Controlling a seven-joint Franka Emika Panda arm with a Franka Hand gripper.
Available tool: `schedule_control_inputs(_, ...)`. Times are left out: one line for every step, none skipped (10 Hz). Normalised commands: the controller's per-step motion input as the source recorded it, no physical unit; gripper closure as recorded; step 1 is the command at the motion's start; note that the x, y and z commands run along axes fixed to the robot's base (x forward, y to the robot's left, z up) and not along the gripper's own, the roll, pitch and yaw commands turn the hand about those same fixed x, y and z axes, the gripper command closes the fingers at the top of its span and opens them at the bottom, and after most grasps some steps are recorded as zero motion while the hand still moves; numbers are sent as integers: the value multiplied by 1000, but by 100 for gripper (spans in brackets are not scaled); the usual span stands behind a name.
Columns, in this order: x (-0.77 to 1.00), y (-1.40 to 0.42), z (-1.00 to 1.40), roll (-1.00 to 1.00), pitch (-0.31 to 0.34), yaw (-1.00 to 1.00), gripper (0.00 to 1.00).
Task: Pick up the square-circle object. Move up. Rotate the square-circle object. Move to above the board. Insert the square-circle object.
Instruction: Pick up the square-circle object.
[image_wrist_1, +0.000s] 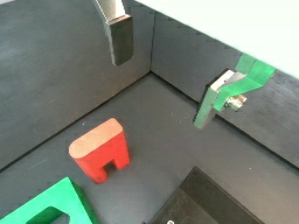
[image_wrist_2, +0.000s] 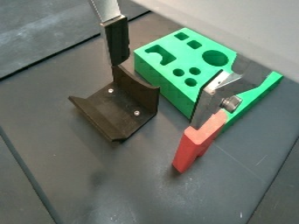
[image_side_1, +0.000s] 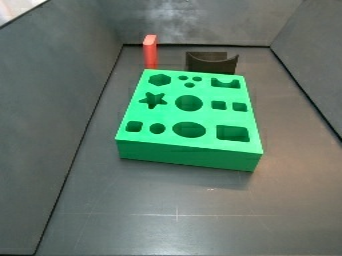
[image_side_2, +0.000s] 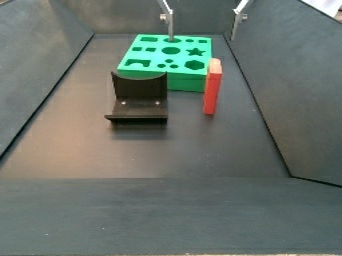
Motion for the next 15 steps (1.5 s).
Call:
schedule_control_inputs(17,0,0,0,3,0,0)
schedule_control_inputs(0,0,-66,-6,0,0,0)
schedule_control_inputs(-234,-163,-297,0,-153,31,0)
schedule_control_inputs(-263,-160,-320,0,-156,74,0)
schedule_control_inputs(-317,-206,-363,0,-179,103,0)
schedule_control_inputs(-363,-254,-383,0,-200,131,0)
schedule_control_inputs(-357,-286,-394,0,-193,129,0)
schedule_control_inputs(-257,-254,-383,0,-131,109,0)
schedule_control_inputs(-366,-174,-386,-14,-196,131,0)
schedule_control_inputs(-231,-117,-386,-51,-114,94,0)
schedule_control_inputs(-191,-146,-426,-51,-81,77,0)
schedule_control_inputs(-211,-189,-494,-60,-110,34,0)
schedule_control_inputs(-80,-191,-523,-93,-94,0,0)
schedule_control_inputs(20,-143,-426,-107,-21,-123,0)
schedule_control_inputs(0,-146,-380,-69,0,-77,0)
